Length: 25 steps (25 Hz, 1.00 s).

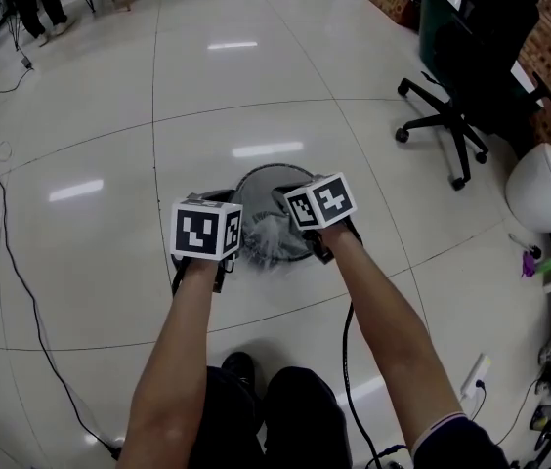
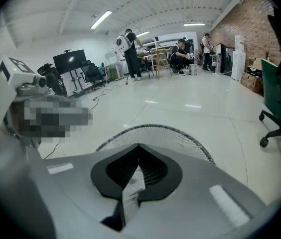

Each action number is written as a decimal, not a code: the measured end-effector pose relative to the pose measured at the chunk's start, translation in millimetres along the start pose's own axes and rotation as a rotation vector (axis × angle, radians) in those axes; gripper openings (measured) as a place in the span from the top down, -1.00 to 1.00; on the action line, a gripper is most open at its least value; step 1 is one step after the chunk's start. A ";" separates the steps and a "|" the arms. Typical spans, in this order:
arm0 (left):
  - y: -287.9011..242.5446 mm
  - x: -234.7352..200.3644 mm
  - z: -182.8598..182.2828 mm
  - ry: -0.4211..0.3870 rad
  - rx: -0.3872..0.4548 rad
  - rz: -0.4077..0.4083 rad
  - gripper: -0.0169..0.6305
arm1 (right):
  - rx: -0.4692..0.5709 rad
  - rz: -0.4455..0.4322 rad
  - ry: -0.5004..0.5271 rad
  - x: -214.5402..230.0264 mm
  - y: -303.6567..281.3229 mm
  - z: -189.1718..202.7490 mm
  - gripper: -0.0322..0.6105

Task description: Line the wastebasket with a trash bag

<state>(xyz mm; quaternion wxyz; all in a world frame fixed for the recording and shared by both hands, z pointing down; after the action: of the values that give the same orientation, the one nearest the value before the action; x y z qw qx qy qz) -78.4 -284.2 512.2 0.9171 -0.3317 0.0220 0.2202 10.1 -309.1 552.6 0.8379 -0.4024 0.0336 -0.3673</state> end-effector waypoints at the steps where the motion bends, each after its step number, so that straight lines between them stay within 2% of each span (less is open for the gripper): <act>1: 3.2 4.6 -1.2 -0.013 0.003 0.003 0.91 | 0.023 0.002 0.004 -3.9 10.5 -2.9 0.89; 9: 41.2 41.1 -27.6 -0.104 0.064 0.037 0.91 | 0.225 0.010 0.023 -44.0 101.0 -26.8 0.89; 14: 71.6 59.5 -57.0 -0.128 0.067 0.051 0.91 | 0.292 0.043 0.053 -59.2 160.4 -56.5 0.89; 17: 98.8 64.1 -79.0 -0.148 0.098 0.049 0.91 | 0.334 0.051 0.061 -72.2 193.7 -78.2 0.89; 20: 127.9 61.9 -116.5 -0.173 0.108 0.037 0.91 | 0.345 0.057 0.040 -84.6 222.4 -104.4 0.89; 25: 179.7 69.9 -204.1 -0.169 0.082 0.039 0.91 | 0.332 0.038 -0.020 -109.3 271.7 -160.6 0.89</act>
<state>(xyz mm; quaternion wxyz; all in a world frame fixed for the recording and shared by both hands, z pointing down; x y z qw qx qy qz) -69.0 -260.4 232.6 0.9241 -0.2735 -0.0402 0.2640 33.9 -232.8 228.3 0.9000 -0.2616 -0.0283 -0.3476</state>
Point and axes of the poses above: the fingertips, and each gripper's own axes: y backward along the fingers, x to its right, z out of its underside, the point moved 1 cm from there along y, backward along the fingers, and after that the axes turned 6 degrees about -z, right-handed, at the moved point
